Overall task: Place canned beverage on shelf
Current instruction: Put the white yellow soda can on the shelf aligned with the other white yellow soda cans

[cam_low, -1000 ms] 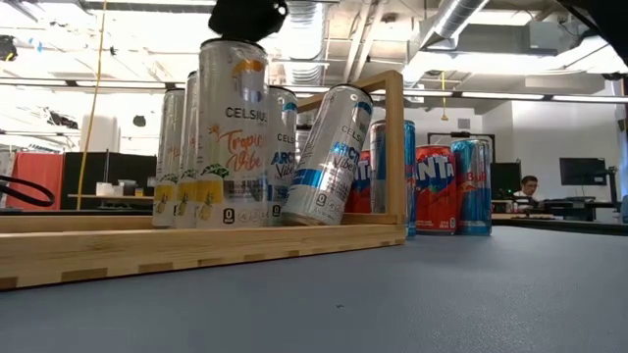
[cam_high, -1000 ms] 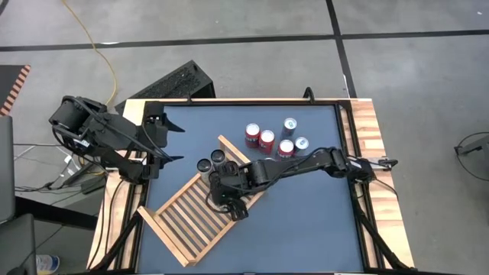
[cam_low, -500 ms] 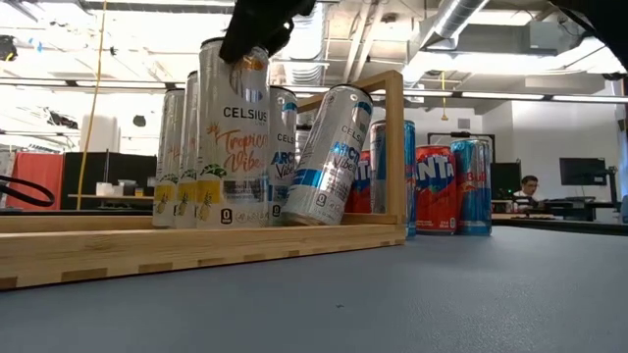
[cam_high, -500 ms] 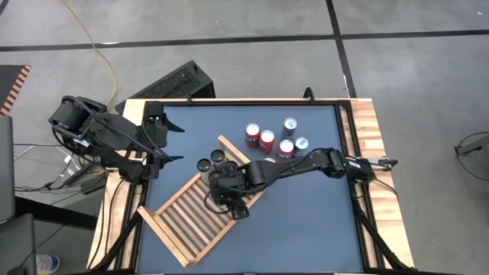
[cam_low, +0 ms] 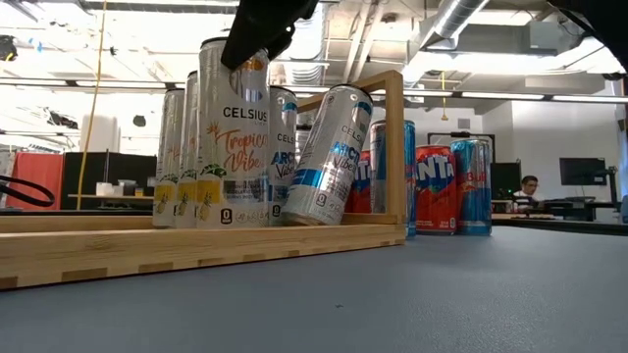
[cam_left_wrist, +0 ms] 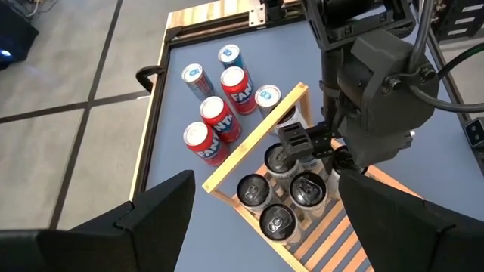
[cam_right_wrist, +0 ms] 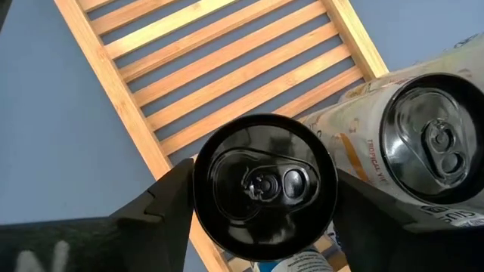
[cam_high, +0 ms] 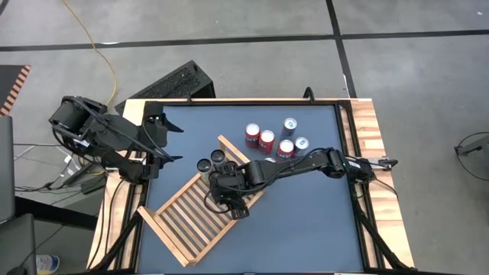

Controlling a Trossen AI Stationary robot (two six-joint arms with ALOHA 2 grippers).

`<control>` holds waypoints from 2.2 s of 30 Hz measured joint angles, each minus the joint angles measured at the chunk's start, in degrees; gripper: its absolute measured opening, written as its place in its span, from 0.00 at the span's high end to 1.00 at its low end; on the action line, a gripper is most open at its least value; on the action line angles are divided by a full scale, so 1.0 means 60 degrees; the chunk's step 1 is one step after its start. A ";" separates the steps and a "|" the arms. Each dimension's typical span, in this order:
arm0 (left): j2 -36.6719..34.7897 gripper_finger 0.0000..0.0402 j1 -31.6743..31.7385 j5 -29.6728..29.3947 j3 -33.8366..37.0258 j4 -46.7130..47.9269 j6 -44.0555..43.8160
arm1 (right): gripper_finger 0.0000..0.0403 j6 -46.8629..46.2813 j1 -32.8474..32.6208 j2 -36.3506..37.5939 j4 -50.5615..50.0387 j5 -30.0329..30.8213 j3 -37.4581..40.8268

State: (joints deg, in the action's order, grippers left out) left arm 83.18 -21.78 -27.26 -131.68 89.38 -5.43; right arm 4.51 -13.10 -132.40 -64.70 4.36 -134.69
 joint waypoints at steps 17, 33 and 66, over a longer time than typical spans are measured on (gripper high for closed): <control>0.0000 0.22 -0.0001 -0.0004 0.0000 -0.0004 0.0000 | 0.53 0.0226 0.0008 0.0036 -0.0810 0.0018 -0.0022; 0.0000 0.22 0.0000 -0.0016 0.0000 -0.0008 0.0012 | 0.53 0.0518 0.0018 0.0092 -0.1300 0.0025 -0.0064; 0.0000 0.22 0.0000 -0.0070 0.0000 0.0000 0.0219 | 0.53 0.1588 -0.0006 0.0284 -0.0943 -0.0259 0.0007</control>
State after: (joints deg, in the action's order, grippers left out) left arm 83.18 -21.78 -27.68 -131.68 89.38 -4.12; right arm 14.04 -13.14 -130.69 -70.36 2.81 -134.65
